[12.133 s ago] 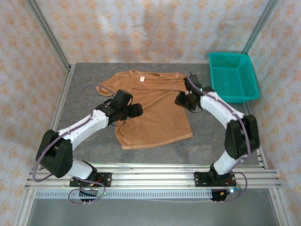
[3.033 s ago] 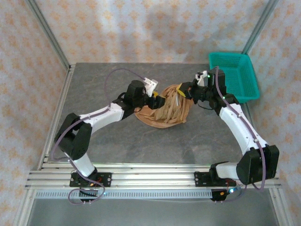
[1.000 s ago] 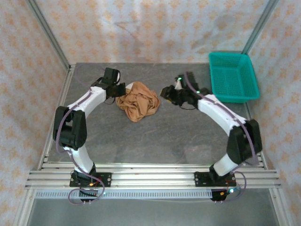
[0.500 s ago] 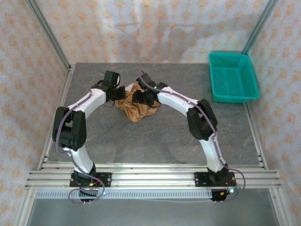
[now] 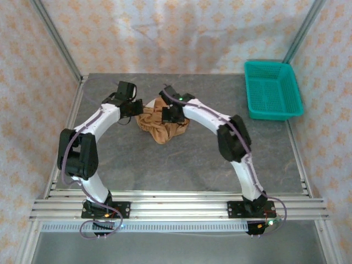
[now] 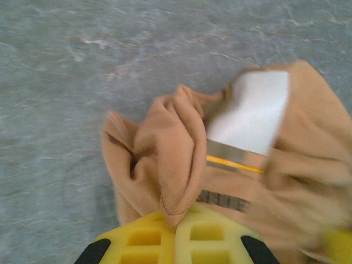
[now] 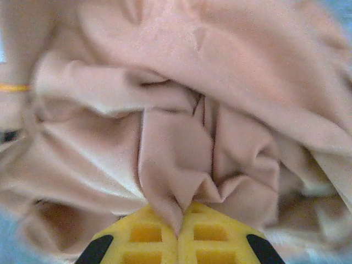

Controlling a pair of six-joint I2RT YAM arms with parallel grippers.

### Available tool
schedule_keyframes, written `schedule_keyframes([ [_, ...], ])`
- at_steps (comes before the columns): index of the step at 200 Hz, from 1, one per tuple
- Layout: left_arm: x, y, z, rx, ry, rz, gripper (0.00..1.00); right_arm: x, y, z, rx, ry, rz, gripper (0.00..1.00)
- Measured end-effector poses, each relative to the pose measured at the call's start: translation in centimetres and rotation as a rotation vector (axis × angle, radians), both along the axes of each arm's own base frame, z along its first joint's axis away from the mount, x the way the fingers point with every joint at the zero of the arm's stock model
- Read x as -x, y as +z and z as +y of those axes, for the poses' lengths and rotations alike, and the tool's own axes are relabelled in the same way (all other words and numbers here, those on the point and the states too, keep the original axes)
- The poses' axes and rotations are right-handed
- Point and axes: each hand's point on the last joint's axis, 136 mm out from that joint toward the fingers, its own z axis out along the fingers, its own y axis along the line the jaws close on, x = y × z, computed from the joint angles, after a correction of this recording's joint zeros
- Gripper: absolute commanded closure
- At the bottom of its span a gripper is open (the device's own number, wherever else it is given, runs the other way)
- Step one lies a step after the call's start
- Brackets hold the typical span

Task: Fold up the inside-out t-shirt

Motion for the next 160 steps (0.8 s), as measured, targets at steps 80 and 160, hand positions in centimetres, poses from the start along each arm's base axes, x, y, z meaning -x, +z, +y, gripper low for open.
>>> schedule_keyframes([
  [80,1.9,1.8,4.3,0.046,0.127,-0.024,1.00,6.0,14.4,-22.2,-0.352,-0.391,-0.245,1.00],
  [160,3.6,-0.2,-1.8,-0.044,-0.028,0.016,0.93,6.6,4.6,-18.1,-0.450,-0.307,0.080,0.90],
])
